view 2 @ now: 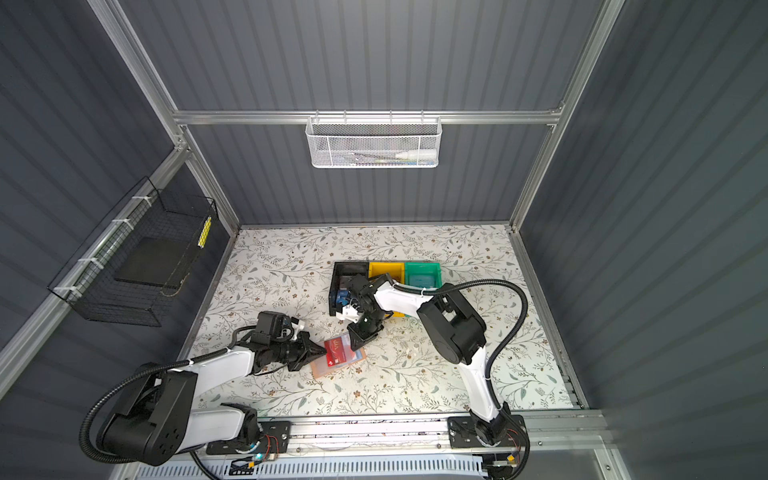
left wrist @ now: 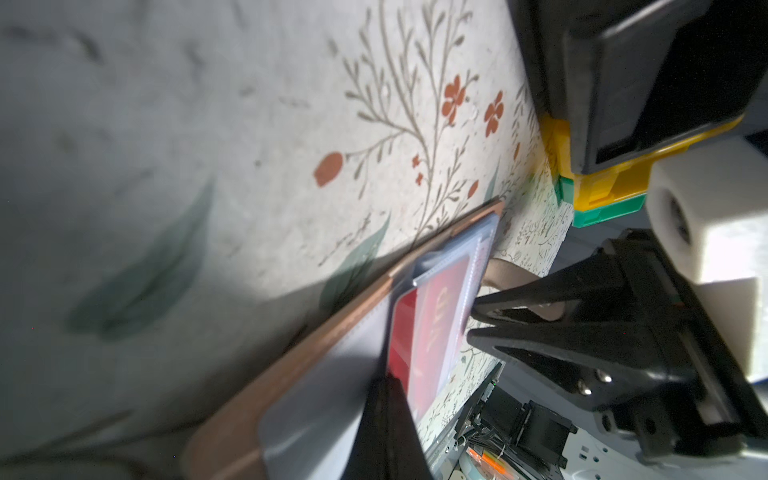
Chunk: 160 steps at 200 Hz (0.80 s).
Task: Take the credit cards out of the card holder
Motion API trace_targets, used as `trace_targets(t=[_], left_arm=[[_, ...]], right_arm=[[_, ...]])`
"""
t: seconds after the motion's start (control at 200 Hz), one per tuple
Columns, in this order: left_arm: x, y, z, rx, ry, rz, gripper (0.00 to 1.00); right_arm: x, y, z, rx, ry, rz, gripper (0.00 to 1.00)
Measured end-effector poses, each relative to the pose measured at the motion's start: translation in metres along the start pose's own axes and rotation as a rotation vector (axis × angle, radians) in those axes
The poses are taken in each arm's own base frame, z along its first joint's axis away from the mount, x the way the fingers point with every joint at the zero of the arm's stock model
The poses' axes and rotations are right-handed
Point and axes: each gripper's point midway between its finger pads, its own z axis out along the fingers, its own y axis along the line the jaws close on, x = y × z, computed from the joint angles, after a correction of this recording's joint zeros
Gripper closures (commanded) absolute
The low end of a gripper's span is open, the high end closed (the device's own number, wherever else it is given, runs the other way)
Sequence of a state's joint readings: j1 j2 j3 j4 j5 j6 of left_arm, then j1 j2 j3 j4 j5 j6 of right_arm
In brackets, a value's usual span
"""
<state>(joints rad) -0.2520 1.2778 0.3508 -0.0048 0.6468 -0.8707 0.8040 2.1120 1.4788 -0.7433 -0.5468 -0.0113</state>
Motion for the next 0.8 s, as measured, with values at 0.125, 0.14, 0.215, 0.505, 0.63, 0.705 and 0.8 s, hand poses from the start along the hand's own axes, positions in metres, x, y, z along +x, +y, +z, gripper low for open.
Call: trace_targets(t=[0.125,0.14,0.215,0.505,0.63,0.705,0.8], left_arm=[[0.000,0.003,-0.009,-0.018,-0.018,0.003,1.00],[0.001,0.003,-0.010,-0.021,-0.019,0.002,1.00],[0.003,0.005,-0.014,-0.036,-0.021,0.003,1.00],[0.006,0.010,-0.025,-0.110,-0.023,0.010,1.00],[0.006,0.011,-0.031,-0.146,-0.030,0.015,1.00],[0.005,0.011,-0.035,-0.169,-0.033,0.021,1.00],[0.005,0.012,-0.037,-0.191,-0.032,0.025,1.00]], right_arm=[[0.002,0.001,-0.001,0.016,0.009,-0.003,0.79],[0.003,0.001,-0.001,0.019,0.010,-0.004,0.79],[0.005,0.001,-0.002,0.028,0.015,-0.007,0.78],[0.002,0.004,-0.014,0.047,0.009,-0.028,0.75],[0.001,0.005,-0.016,0.050,0.013,-0.034,0.74],[0.002,0.005,-0.017,0.052,0.016,-0.037,0.73],[0.001,0.006,-0.018,0.052,0.017,-0.040,0.73]])
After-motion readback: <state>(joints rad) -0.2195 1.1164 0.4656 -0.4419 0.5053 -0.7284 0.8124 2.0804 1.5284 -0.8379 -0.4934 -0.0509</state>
